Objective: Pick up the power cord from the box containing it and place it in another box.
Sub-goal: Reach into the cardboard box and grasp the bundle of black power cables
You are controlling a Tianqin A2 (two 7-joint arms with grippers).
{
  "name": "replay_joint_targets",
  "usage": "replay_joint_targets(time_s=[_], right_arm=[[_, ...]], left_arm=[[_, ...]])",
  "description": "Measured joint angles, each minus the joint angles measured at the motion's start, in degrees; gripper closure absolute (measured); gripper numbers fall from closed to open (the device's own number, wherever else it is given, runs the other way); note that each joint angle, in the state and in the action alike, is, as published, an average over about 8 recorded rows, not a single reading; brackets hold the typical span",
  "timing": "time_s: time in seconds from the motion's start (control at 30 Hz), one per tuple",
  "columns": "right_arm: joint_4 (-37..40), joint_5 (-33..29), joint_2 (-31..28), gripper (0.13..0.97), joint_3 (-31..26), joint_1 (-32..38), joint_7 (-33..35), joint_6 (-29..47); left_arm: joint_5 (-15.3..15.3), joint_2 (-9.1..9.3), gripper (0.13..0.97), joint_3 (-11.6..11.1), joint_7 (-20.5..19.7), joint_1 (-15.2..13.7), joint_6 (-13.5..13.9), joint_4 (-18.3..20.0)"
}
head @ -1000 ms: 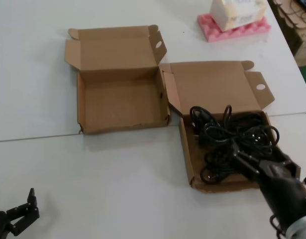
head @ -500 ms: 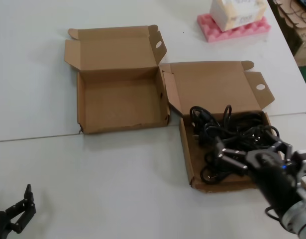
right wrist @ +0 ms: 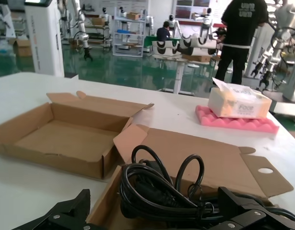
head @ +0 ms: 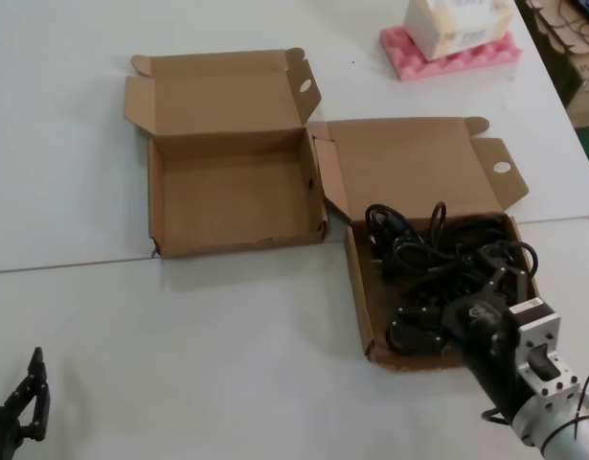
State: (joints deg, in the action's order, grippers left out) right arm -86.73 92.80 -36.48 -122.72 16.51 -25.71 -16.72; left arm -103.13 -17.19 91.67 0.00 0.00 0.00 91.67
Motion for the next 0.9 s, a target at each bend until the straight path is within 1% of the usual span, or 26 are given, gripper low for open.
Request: replay_joint_targets(time_s=[0.03,0.23,0.3,0.33,0.5,0.53,0.6,0.8,0.83,0.9], right_arm=[[0.5,-1.13,0.53,0.147,0.42,0.01,0.0,0.42],[3.28,-7.92,3.4,0.176,2.82,0.29,0.0,2.7],[4.25,-10.34,4.18,0.204,3.36,0.59,0.0,3.14],[4.73,-11.58,4.51,0.218,3.6,0.77,0.0,3.31],[6.67,-16.74,5.54,0.288,4.28,1.76,0.0,3.69],[7.0,-17.6,5.66,0.288,4.38,1.97,0.0,3.72],[7.56,-19.09,5.83,0.332,4.61,2.33,0.0,3.76],[7.94,-21.99,6.17,0.466,6.16,2.64,0.0,4.28],[7.87,-22.32,6.21,0.466,6.49,2.57,0.0,4.42],[7.76,-22.89,6.29,0.519,7.09,2.42,0.0,4.66]], left_arm=[[0.0,0.0,0.568,0.0,0.0,0.0,0.0,0.0],[0.0,0.0,0.709,0.0,0.0,0.0,0.0,0.0],[0.0,0.0,0.756,0.0,0.0,0.0,0.0,0.0],[0.0,0.0,0.756,0.0,0.0,0.0,0.0,0.0],[0.0,0.0,0.831,0.0,0.0,0.0,0.0,0.0],[0.0,0.0,0.846,0.0,0.0,0.0,0.0,0.0],[0.0,0.0,0.876,0.0,0.0,0.0,0.0,0.0],[0.0,0.0,0.91,0.0,0.0,0.0,0.0,0.0],[0.0,0.0,0.917,0.0,0.0,0.0,0.0,0.0],[0.0,0.0,0.931,0.0,0.0,0.0,0.0,0.0]])
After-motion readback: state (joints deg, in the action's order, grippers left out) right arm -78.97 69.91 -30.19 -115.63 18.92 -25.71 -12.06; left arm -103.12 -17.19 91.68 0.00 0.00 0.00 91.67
